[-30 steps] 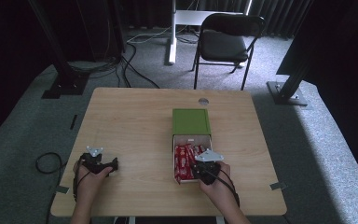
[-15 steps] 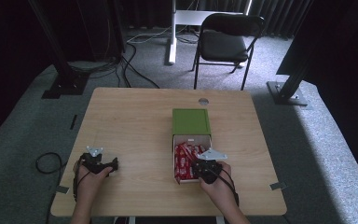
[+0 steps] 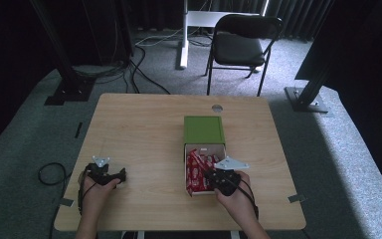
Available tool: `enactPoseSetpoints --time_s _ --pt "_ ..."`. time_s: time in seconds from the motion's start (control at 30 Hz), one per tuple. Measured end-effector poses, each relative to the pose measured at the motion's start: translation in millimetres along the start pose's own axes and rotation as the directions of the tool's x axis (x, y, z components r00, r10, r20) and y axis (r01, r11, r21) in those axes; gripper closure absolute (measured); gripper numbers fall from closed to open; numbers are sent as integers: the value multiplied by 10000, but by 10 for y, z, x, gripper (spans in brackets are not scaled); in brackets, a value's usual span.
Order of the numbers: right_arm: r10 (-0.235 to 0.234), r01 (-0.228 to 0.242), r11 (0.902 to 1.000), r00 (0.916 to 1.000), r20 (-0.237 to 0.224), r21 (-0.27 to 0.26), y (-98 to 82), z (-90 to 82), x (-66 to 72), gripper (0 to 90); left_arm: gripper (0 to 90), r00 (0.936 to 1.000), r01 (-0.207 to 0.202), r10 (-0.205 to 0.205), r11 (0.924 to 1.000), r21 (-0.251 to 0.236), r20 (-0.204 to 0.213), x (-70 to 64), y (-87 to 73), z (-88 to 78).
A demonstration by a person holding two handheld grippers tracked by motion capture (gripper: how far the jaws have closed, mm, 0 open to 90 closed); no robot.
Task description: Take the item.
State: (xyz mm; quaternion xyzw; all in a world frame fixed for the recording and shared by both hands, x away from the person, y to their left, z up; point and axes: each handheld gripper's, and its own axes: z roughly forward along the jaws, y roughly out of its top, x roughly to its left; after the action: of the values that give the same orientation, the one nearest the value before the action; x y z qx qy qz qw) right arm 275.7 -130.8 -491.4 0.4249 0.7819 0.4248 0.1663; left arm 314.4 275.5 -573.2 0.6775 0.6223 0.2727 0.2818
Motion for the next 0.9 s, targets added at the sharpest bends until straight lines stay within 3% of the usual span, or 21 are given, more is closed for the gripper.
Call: enactPoseSetpoints --time_s 0.47,0.9 --pt "-1 -31 9966 9992 -389 -826 144 -228 22 817 90 10000 3 -3 10000 -1 0 0 0 0" --pt "142 -167 9911 9997 -192 -1323 262 -344 -79 817 90 10000 -2 2 10000 2 -4 0 0 0"
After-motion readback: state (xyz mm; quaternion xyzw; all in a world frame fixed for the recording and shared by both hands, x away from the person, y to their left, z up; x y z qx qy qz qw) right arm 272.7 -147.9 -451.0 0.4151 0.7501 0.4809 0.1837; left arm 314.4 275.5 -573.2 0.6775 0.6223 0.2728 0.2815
